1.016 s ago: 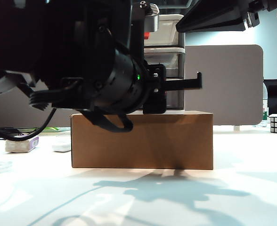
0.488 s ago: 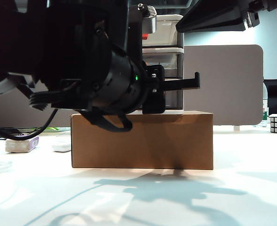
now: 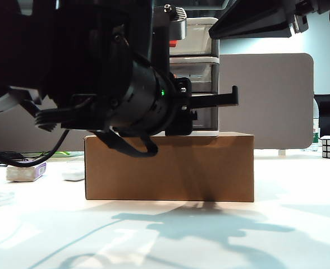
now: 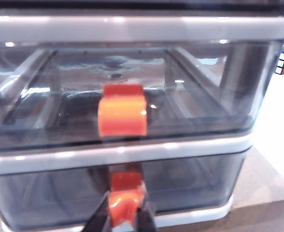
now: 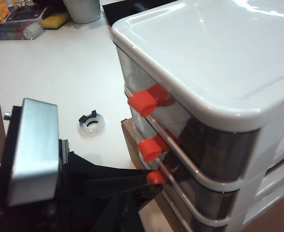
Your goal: Open the third layer of the drawer on the table, pick up the transparent tape on the table and put it in, and finally close the drawer.
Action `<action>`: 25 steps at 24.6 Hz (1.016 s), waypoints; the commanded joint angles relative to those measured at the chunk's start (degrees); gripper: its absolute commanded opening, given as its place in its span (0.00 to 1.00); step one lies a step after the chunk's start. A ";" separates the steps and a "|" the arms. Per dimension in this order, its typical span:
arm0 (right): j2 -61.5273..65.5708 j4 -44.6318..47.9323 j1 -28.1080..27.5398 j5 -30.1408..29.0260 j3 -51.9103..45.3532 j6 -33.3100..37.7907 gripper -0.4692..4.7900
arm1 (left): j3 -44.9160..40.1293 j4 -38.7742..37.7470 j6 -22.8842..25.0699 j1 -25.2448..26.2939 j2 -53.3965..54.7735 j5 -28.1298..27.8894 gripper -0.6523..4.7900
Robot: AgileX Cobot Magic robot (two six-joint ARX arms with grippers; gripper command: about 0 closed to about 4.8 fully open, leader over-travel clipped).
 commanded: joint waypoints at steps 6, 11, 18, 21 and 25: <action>5.27 8.63 0.11 -1.14 0.39 0.28 0.08 | 0.11 0.31 -1.29 0.07 -0.13 -0.13 0.11; 9.88 12.22 0.11 0.50 0.42 0.28 0.08 | 0.00 0.31 -1.25 -2.34 -0.15 -2.47 0.11; 11.17 13.64 0.11 0.55 0.39 0.26 0.08 | -1.57 0.50 -1.29 -7.80 -0.15 -8.83 0.11; 11.17 13.66 0.11 0.57 0.39 0.26 0.08 | -1.77 0.50 -1.29 -10.40 -0.15 -11.17 0.11; 11.19 13.66 0.11 0.79 0.39 0.26 0.08 | -1.81 0.48 -1.29 -14.23 -0.15 -15.78 0.11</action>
